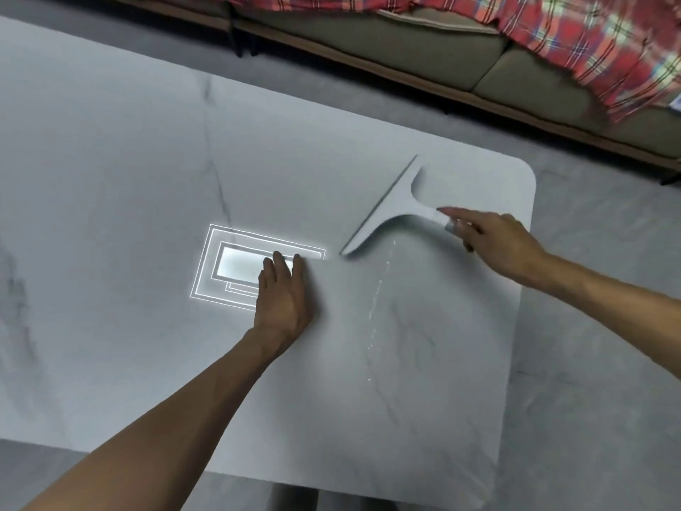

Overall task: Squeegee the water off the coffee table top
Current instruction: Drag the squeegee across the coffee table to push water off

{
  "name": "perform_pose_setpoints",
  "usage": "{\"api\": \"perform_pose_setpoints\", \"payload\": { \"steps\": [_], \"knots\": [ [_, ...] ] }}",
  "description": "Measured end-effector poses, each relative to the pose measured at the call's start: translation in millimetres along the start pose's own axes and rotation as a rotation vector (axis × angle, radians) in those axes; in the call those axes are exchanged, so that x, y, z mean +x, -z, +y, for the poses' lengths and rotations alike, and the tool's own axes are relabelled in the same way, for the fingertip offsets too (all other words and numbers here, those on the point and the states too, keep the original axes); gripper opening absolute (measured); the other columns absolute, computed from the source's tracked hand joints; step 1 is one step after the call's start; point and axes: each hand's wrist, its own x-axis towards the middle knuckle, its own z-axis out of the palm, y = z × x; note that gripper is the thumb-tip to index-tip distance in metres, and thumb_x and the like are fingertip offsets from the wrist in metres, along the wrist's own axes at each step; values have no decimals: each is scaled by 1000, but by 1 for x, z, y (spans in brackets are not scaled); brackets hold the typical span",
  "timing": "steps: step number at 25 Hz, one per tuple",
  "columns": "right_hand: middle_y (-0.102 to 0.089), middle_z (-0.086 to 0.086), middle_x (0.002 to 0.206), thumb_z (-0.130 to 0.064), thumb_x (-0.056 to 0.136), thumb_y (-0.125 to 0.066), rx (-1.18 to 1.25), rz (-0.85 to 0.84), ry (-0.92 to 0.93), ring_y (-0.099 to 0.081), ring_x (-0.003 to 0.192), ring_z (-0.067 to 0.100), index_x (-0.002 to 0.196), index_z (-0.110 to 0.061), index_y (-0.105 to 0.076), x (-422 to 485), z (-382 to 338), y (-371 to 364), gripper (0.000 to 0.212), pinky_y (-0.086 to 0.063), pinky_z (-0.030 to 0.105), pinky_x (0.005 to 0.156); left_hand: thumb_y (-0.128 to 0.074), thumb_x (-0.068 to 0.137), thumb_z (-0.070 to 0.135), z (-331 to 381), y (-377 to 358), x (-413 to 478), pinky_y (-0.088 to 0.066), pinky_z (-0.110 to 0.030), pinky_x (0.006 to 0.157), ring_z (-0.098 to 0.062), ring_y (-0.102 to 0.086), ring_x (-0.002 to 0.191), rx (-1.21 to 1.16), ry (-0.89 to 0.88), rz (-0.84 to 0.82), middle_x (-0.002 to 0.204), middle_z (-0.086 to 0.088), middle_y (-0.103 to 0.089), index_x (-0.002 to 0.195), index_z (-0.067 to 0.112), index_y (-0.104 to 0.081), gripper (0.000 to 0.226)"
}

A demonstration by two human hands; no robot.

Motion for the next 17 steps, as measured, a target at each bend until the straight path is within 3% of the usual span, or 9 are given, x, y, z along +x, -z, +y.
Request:
{"api": "perform_pose_setpoints", "payload": {
  "steps": [3,6,10,14,17],
  "knots": [
    [-58,-6,74,-42,96,-40,249,123,-21,-54,71,21,122,-35,-58,75,-30,-5,32,-42,31,70,-57,83,30,19,-7,9,-30,-48,112,-52,-22,137,9,-34,-125,148,-37,-19,148,2,-19,79],
    [-61,6,89,-33,95,-34,240,125,-54,-56,87,35,112,-24,-55,106,-36,-26,29,-42,37,71,-55,86,37,22,-7,18,-26,-50,113,-56,-10,140,-21,-21,-185,149,-43,-9,148,1,-14,83],
    [-65,11,119,-32,102,-34,71,101,-80,-58,103,38,145,-32,-38,45,11,-54,44,-41,36,79,-51,88,41,21,-3,22,-26,-51,112,-59,-9,139,19,-7,-245,145,-48,-12,149,-3,-10,86],
    [-70,8,104,-36,103,-33,-18,-72,-195,-61,83,24,150,-39,-26,-59,54,-53,47,-44,30,73,-54,86,45,35,9,25,-30,-54,109,-58,-15,138,-8,45,-279,147,-44,-15,149,-3,-12,89],
    [-68,5,116,-38,103,-33,-36,-85,-203,-63,93,26,149,-36,-31,-76,57,-33,46,-44,28,77,-62,80,35,43,16,22,-29,-55,111,-49,-21,140,5,83,-293,152,-33,-15,149,3,-18,88]
  ]
}}
